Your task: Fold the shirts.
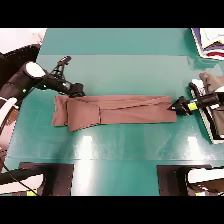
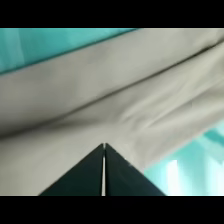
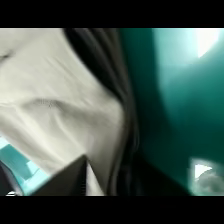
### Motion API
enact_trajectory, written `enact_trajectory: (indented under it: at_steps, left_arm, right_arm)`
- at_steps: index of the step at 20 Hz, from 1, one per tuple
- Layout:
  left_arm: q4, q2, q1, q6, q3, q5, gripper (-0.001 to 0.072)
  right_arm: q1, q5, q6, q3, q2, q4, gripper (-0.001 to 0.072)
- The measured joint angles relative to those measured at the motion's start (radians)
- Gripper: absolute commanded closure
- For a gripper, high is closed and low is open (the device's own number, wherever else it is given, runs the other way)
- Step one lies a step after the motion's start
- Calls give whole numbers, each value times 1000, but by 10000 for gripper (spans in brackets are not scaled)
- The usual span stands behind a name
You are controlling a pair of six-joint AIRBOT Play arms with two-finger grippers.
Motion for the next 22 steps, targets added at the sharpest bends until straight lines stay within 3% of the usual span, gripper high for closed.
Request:
enact_trajectory:
  at_steps: [1,10,22]
  left_arm:
    - [-3,-15,-32,-7,5,20,684]
    - [-6,-275,-282,-51,170,96,684]
    - [-76,-453,-375,-85,314,165,684]
  right_arm:
    - [14,-2,-2,18,-9,8,689]
    - [85,76,27,267,149,112,691]
    - [438,50,101,541,256,213,690]
